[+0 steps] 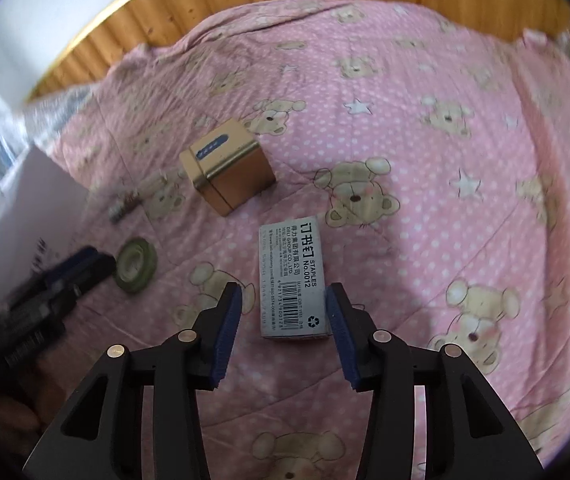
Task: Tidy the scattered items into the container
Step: 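Close the left gripper on the tape roll while the right gripper grasps the staples box, then carry the tape roll and staples box in both grippers over the yellow-lined box, then open both grippers to drop the tape roll and staples box into the box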
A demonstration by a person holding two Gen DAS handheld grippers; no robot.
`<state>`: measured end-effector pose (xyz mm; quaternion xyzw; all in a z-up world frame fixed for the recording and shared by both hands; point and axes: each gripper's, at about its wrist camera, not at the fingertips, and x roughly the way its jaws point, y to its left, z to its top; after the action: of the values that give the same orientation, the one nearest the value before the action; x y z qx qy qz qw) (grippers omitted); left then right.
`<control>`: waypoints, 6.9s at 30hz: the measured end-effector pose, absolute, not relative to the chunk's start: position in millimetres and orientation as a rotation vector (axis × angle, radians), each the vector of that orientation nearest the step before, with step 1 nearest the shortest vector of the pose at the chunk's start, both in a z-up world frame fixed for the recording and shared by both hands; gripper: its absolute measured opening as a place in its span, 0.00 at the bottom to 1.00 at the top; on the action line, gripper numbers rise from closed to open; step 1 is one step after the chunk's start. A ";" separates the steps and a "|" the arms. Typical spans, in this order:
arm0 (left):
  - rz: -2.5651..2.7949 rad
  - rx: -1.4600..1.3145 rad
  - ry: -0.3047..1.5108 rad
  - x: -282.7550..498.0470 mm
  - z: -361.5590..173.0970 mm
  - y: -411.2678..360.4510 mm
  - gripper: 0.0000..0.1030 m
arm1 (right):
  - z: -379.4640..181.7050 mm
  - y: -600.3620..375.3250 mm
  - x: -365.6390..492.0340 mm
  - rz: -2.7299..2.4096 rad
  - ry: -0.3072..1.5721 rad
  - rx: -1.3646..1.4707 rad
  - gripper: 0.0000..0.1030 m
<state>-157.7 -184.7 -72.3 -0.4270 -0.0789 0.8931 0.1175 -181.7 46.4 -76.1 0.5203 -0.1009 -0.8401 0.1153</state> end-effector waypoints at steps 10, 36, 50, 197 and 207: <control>2.629 -1.382 -0.003 -170.7 -97.9 -174.6 0.51 | -88.3 59.2 -183.1 -2.390 -0.485 1.568 0.46; 2.621 -1.395 -1.013 -181.8 -87.2 -252.5 0.56 | -93.5 53.9 -188.8 -2.369 -0.444 1.571 0.45; 2.745 -1.406 -0.386 -185.5 -71.2 -198.8 0.09 | -78.4 62.5 -184.2 -2.377 -0.534 1.504 0.39; 2.770 -1.350 -0.743 -43.0 15.2 -452.0 0.10 | 53.9 -317.2 -129.9 -2.134 0.027 1.190 0.39; 2.745 -1.430 -0.723 -64.1 9.5 -456.9 0.10 | 34.6 -327.9 -164.0 -2.162 0.042 1.229 0.41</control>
<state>-64.1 -456.9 9.5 -0.4498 -0.2275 0.8635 -0.0184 -164.0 -327.9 34.6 0.4678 0.0159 -0.8232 0.3214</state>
